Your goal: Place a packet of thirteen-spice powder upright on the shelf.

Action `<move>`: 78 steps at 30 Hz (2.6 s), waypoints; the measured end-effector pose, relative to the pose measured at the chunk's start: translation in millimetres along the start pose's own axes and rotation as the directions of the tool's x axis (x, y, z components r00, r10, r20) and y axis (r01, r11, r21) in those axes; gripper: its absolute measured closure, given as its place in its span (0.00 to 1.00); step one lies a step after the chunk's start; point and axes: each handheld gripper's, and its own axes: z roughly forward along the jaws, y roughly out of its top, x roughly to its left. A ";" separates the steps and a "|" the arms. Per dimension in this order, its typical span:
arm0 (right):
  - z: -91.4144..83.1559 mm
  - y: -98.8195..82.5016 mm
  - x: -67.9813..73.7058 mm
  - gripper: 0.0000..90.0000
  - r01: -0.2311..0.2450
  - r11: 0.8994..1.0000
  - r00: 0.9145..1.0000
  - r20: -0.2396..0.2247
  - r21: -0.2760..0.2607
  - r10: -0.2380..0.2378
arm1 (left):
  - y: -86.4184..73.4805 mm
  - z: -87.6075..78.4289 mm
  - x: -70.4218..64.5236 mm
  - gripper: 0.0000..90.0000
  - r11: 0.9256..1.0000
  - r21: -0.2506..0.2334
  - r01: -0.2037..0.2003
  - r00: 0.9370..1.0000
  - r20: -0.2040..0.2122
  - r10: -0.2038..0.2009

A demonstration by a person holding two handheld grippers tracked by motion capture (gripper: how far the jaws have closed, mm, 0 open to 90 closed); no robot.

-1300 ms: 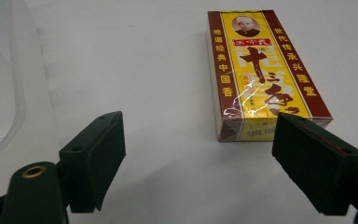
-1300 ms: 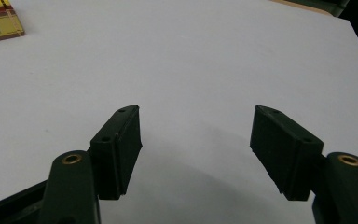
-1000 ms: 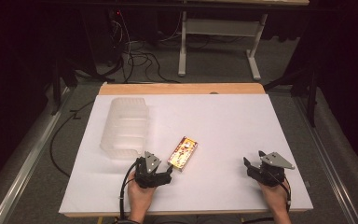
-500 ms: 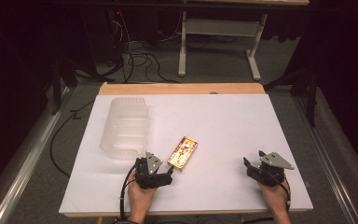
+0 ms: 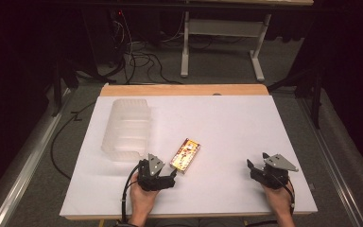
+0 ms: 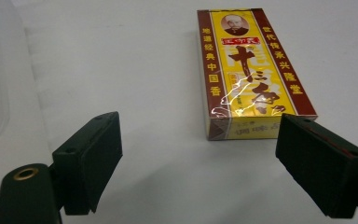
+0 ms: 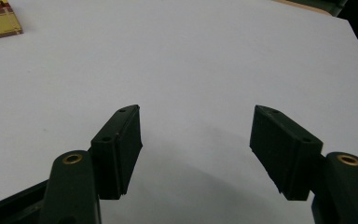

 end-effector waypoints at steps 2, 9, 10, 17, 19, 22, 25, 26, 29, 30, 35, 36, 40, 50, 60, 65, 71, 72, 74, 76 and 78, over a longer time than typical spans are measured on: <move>-0.5 -0.1 0.1 0.38 0.005 1.000 1.000 0.001 -0.004 -0.005 | 1.8 -0.6 -1.9 0.17 1.000 0.008 -0.004 1.000 0.007 0.004; 0.2 0.1 -0.4 0.38 0.001 1.000 1.000 -0.002 0.001 -0.001 | 19.1 -5.0 -7.4 0.16 0.999 0.038 -0.017 0.999 0.044 0.015; 0.8 0.5 -1.0 0.38 -0.003 1.000 1.000 -0.003 0.010 0.003 | 22.9 -6.6 -8.2 0.16 0.999 0.043 -0.024 0.998 0.051 0.022; -0.3 -0.1 -2.3 0.38 -0.015 1.000 1.000 -0.008 -0.002 0.015 | 41.1 -11.4 -13.0 0.16 0.997 0.061 -0.042 0.996 0.079 0.037; -0.6 -0.2 -2.5 0.38 -0.018 1.000 1.000 -0.009 -0.004 0.018 | 46.2 -10.3 -15.1 0.16 0.996 0.075 -0.052 0.994 0.098 0.045; -0.3 0.0 -2.5 0.38 -0.016 1.000 1.000 -0.008 -0.002 0.016 | 49.9 -9.1 -16.2 0.16 0.995 0.072 -0.066 0.993 0.099 0.058; -0.4 -0.1 -2.6 0.38 -0.015 1.000 1.000 -0.008 -0.004 0.015 | 54.0 -5.9 -17.9 0.16 0.992 0.101 -0.075 0.992 0.112 0.064; -0.7 -0.3 -2.7 0.38 -0.017 1.000 1.000 -0.006 -0.006 0.017 | 55.4 -3.9 -18.1 0.16 0.991 0.114 -0.074 0.992 0.111 0.061; -1.0 -0.4 -3.0 0.37 -0.017 1.000 1.000 -0.003 -0.011 0.017 | 58.2 -1.1 -19.5 0.16 0.989 0.124 -0.075 0.992 0.114 0.061; -1.3 -0.5 -2.3 0.37 -0.022 1.000 1.000 -0.002 -0.013 0.022 | 58.9 -0.3 -19.7 0.16 0.989 0.126 -0.074 0.991 0.117 0.060; -0.6 -0.3 -0.7 0.38 -0.006 1.000 1.000 -0.002 -0.008 0.006 | 65.9 10.0 -25.7 0.16 0.983 0.170 -0.073 0.992 0.113 0.054; -0.5 -0.1 -0.3 0.38 0.002 1.000 1.000 -0.003 -0.004 -0.002 | 66.9 11.7 -27.0 0.16 0.982 0.175 -0.072 0.992 0.111 0.053; -0.8 -0.3 0.0 0.38 0.006 1.000 1.000 -0.005 -0.007 -0.006 | 72.4 19.0 -30.2 0.16 0.977 0.207 -0.058 0.994 0.107 0.037; -1.3 -0.5 1.0 0.38 0.022 1.000 1.000 -0.014 -0.014 -0.023 | 82.3 33.7 -27.9 0.16 0.975 0.219 -0.035 0.996 0.085 0.017; -1.2 -0.4 0.7 0.38 0.020 1.000 1.000 -0.010 -0.013 -0.020 | 90.3 47.8 -24.1 0.17 0.970 0.242 -0.032 0.996 0.092 0.010; -1.3 -0.6 1.1 0.38 0.018 1.000 1.000 -0.009 -0.015 -0.018 | 92.3 57.3 -21.4 0.17 0.967 0.256 -0.022 0.996 0.087 0.000; -1.5 -0.6 1.0 0.38 0.019 1.000 1.000 -0.012 -0.014 -0.019 | 92.9 66.4 -19.6 0.18 0.965 0.261 -0.009 0.997 0.079 -0.012; -1.4 -0.6 1.0 0.38 0.019 1.000 1.000 -0.012 -0.013 -0.019 | 92.7 68.2 -19.6 0.18 0.965 0.264 -0.007 0.997 0.082 -0.016; -1.4 -0.5 0.9 0.37 0.020 1.000 1.000 -0.012 -0.013 -0.020 | 92.5 69.6 -19.6 0.18 0.964 0.265 -0.007 0.997 0.081 -0.015; -1.4 -0.6 0.9 0.37 0.019 1.000 1.000 -0.011 -0.014 -0.019 | 93.0 73.9 -20.7 0.19 0.961 0.275 -0.012 0.997 0.078 -0.009; -1.4 -0.6 0.9 0.37 0.019 1.000 1.000 -0.011 -0.014 -0.019 | 94.0 76.5 -21.5 0.20 0.962 0.274 -0.018 0.997 0.077 -0.004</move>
